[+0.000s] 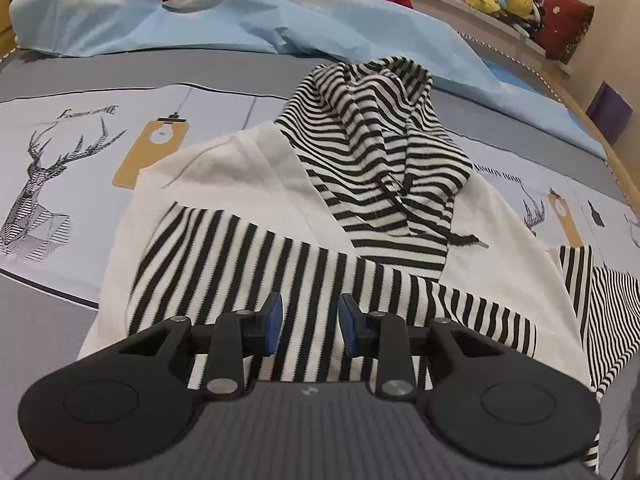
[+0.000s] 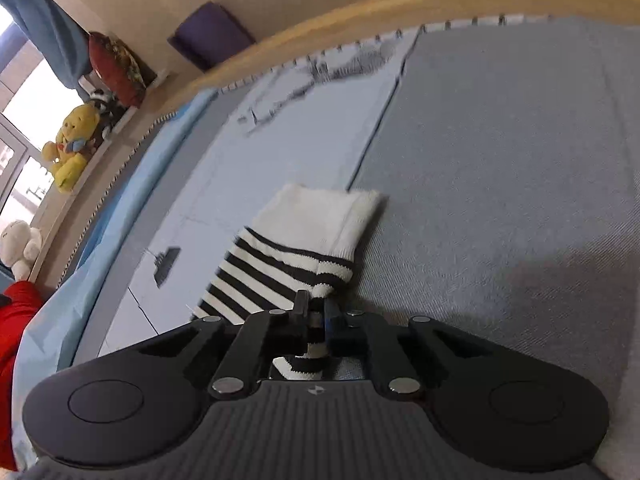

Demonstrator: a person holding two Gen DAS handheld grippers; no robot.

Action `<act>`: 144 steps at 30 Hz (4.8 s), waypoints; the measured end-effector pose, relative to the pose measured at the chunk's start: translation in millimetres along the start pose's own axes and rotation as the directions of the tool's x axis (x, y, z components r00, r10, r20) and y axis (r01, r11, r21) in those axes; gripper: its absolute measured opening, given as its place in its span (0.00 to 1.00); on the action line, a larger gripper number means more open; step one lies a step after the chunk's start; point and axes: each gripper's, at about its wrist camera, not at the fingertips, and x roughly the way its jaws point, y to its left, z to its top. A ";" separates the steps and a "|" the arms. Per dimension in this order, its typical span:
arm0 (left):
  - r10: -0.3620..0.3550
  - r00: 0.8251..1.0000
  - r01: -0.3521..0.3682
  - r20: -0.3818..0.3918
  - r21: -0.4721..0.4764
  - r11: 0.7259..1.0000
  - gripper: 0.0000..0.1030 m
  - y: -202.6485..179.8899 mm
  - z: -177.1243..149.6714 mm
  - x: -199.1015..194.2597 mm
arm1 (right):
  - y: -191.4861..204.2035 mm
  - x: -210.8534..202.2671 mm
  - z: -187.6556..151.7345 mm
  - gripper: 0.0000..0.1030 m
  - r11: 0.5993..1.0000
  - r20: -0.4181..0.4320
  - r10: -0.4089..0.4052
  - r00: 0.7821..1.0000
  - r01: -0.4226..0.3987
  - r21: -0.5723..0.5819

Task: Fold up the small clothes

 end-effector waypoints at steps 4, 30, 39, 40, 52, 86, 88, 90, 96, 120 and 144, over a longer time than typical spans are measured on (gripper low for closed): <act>0.003 1.000 -0.002 0.010 -0.056 0.998 0.33 17.8 6.5 -6.8 | 36.2 -37.9 1.8 0.05 0.998 0.065 0.036 0.997 -0.032 -0.057; -0.111 0.991 0.082 -0.075 -0.319 0.944 0.33 113.6 10.4 -13.3 | 275.3 -169.8 -335.3 0.23 0.426 -0.661 0.098 0.744 -0.632 -0.648; -0.037 0.974 -0.020 -0.225 -0.249 0.968 0.41 106.4 -6.0 25.3 | 215.3 -102.1 -276.3 0.23 0.724 -0.575 -0.078 0.815 -0.350 -0.594; -0.023 0.971 -0.034 -0.239 -0.233 0.972 0.41 105.6 -8.0 29.5 | 208.4 -96.5 -271.6 0.23 0.747 -0.569 -0.091 0.817 -0.322 -0.582; 0.043 0.996 -0.054 -0.083 -0.130 0.990 0.08 76.4 0.6 3.9 | 200.5 -87.2 -250.8 0.23 0.805 -0.543 -0.120 0.831 -0.239 -0.543; -0.056 0.975 0.025 -0.215 -0.144 0.989 0.25 71.3 -13.2 14.6 | 223.3 -101.4 -273.1 0.24 0.732 -0.531 -0.087 0.843 -0.308 -0.608; -0.060 0.974 0.031 -0.220 -0.135 0.990 0.25 69.2 -15.5 15.9 | 221.7 -97.2 -277.3 0.24 0.724 -0.539 -0.118 0.834 -0.299 -0.622; -0.063 0.972 0.033 -0.225 -0.136 0.990 0.25 70.4 -16.1 17.4 | 217.6 -93.7 -278.2 0.24 0.732 -0.543 -0.134 0.829 -0.286 -0.618; -0.062 0.973 0.031 -0.224 -0.137 0.990 0.25 71.0 -15.5 18.6 | 216.7 -95.8 -272.7 0.24 0.755 -0.541 -0.106 0.834 -0.287 -0.589; 0.032 0.995 -0.028 0.098 -0.044 0.999 0.26 56.7 14.1 -21.1 | 235.6 -119.2 -237.3 0.24 0.729 -0.477 0.016 0.879 -0.337 -0.596; -0.063 0.995 0.076 0.075 -0.181 0.981 0.42 1.2 259.8 187.0 | 233.3 -101.7 -190.4 0.06 0.837 -0.474 0.057 0.878 -0.301 -0.457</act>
